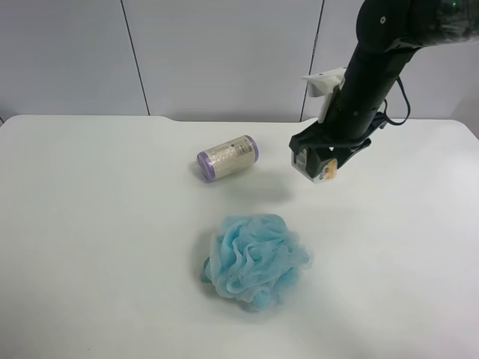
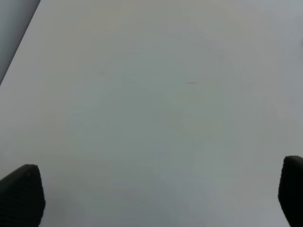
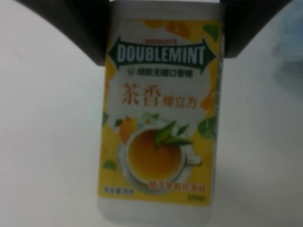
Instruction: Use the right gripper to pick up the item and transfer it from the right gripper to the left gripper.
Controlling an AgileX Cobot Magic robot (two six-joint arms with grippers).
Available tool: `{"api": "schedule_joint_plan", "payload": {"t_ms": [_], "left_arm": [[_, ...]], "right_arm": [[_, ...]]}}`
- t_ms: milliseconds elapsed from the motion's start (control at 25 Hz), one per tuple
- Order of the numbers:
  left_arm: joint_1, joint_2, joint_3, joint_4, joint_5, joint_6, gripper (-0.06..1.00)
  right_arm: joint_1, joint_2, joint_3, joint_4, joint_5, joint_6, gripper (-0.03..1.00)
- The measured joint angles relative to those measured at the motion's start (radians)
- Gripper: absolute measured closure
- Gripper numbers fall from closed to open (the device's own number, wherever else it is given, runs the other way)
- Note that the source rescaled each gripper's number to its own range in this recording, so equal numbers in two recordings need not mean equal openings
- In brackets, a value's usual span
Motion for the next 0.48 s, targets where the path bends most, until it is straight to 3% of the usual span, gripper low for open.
{"api": "schedule_joint_plan", "payload": {"t_ms": [480], "left_arm": [[0.0, 0.0, 0.0, 0.0, 0.0, 0.0, -0.06]], "right_arm": [[0.261, -0.044, 0.0, 0.0, -0.045, -0.06, 0.97]]}}
